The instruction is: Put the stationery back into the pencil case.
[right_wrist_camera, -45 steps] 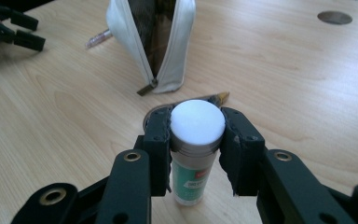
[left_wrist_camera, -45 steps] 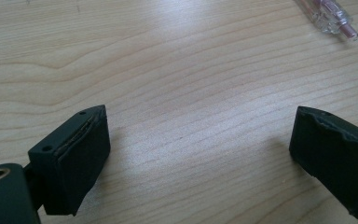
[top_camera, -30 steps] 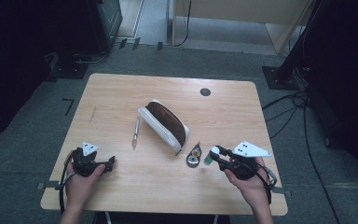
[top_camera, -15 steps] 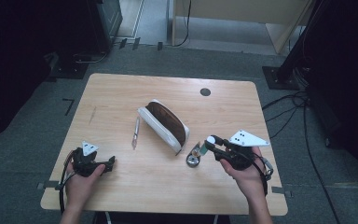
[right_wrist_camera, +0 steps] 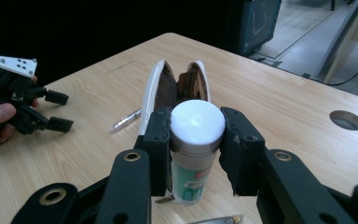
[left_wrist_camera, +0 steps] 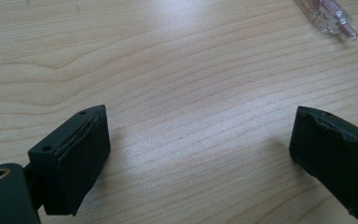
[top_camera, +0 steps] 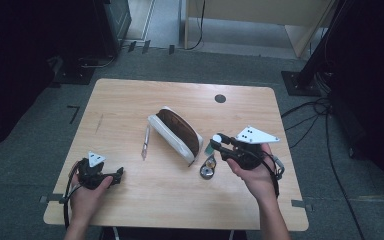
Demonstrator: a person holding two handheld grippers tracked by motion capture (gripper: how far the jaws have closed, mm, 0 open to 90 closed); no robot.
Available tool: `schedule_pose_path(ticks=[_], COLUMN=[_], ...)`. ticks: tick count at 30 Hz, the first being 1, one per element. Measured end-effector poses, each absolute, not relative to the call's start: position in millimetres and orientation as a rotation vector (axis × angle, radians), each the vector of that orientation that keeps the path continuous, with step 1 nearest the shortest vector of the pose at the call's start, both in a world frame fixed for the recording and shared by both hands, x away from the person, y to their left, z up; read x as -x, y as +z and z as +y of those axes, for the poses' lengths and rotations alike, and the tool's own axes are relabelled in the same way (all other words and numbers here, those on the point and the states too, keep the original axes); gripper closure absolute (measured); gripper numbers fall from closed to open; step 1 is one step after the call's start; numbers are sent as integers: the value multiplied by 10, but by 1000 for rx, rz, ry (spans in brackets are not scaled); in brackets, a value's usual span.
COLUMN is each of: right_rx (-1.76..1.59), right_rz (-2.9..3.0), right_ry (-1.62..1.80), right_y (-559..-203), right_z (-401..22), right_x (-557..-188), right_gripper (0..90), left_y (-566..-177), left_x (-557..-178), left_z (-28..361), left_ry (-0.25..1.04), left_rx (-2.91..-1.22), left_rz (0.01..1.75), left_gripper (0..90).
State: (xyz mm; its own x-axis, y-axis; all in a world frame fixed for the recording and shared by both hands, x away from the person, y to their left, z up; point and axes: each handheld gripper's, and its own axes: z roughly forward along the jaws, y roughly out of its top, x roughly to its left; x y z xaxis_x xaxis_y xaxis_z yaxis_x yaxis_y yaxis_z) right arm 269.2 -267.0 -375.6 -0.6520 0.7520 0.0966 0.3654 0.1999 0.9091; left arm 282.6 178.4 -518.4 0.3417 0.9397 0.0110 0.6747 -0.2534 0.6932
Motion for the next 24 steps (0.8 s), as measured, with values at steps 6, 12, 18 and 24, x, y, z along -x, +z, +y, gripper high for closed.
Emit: schedule_pose_path(ticks=[6, 12, 18, 24], right_rx=[-1045, -1045, -1031, -1024], right_rz=[2112, 2117, 2129, 2152], right_ry=[1460, 1458, 1451, 1426], right_y=[-3738, -3761, -3826, -3918], right_z=[-2591, -2496, -2387, -2273], right_x=[-2780, -2888, -2990, -3086], right_gripper=[656, 656, 656, 655], left_y=[-5184, -5184, -5186, -5186], left_x=[-2827, -2827, -2828, -2828], left_z=[1784, 1784, 1783, 1782], left_ry=[578, 579, 579, 580], left_rx=[-2018, -2017, -2013, -2012], left_rz=[1404, 1404, 1404, 1405], left_gripper=[53, 52, 52, 52])
